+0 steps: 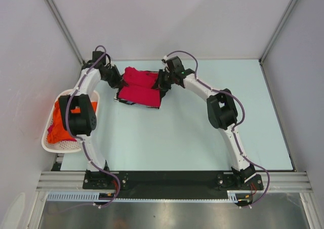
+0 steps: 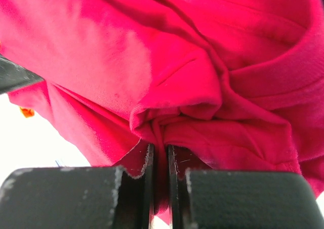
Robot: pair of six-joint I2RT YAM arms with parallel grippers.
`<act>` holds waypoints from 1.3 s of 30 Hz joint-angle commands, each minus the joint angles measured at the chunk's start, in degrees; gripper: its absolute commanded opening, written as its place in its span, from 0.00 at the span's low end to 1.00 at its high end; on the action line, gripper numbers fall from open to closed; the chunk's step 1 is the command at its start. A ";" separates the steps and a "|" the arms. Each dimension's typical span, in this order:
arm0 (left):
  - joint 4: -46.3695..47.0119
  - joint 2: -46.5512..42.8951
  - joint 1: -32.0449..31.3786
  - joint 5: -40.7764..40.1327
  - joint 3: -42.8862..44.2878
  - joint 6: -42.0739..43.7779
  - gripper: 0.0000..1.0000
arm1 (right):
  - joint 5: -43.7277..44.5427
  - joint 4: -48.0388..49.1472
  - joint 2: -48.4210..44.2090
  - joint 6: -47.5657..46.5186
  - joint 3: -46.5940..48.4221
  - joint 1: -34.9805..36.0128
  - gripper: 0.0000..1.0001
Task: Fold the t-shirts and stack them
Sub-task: Put the neatly folded tshirt into the corner of the board with both arms
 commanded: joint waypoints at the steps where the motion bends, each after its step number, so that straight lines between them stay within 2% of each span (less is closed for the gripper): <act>1: 7.33 -1.74 2.57 -2.43 8.23 -2.95 0.00 | 6.37 -2.35 -2.81 -2.25 3.47 -1.10 0.00; 6: 20.16 -7.53 1.96 -2.96 4.37 -8.75 0.00 | 13.13 0.01 -8.60 -3.74 3.83 -1.19 0.00; 10: 24.83 -9.21 1.25 -3.57 4.10 -8.67 0.00 | 20.42 4.67 -11.69 -7.25 3.48 -0.48 0.00; 13: 26.85 -9.21 1.08 -3.57 4.19 -8.49 0.00 | 22.89 6.00 -10.38 -8.57 5.40 -0.40 0.00; 16: 26.51 -7.11 1.16 -3.66 5.50 -8.84 0.00 | 20.72 3.81 -5.92 -8.93 9.88 -0.92 0.00; 18: 23.09 -3.77 1.17 -2.96 8.14 -8.76 0.00 | 18.69 0.83 -3.09 -7.18 13.30 -1.62 0.00; 28: 17.81 -0.16 1.16 0.20 1.20 -6.03 0.00 | 7.00 -4.99 3.25 -3.57 10.78 -2.42 0.00; 34: 15.79 -3.67 1.25 -0.05 -3.98 -4.19 0.00 | 4.97 -6.48 1.76 -4.35 7.35 -2.68 0.00; 39: 14.64 -8.68 1.87 -4.18 -6.71 -2.52 0.00 | 4.09 -7.54 0.96 -4.71 7.52 -3.03 0.00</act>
